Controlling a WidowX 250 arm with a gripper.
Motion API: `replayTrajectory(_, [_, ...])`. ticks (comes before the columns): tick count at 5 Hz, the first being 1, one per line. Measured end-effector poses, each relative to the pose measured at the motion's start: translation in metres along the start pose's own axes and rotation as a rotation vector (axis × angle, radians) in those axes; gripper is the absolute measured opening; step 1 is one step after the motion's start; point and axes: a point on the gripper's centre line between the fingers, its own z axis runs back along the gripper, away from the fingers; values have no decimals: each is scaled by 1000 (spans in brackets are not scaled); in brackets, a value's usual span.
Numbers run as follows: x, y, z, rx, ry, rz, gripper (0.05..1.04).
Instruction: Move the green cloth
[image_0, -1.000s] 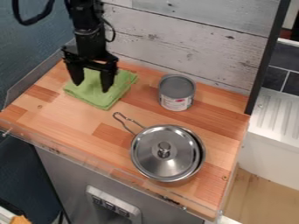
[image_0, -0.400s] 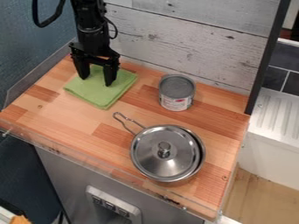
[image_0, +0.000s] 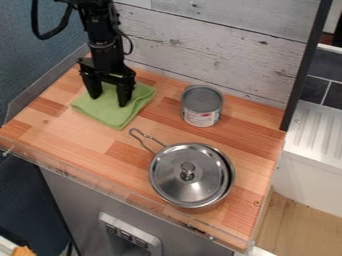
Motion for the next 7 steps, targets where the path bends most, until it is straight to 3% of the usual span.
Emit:
replayTrajectory(3, [-84,-28,3,-30,71,29,1001])
replayTrajectory(4, [-91,-27,4,-13,80,43,1001])
replayTrajectory(7, [-84,-23,76,87,-79,79,1001])
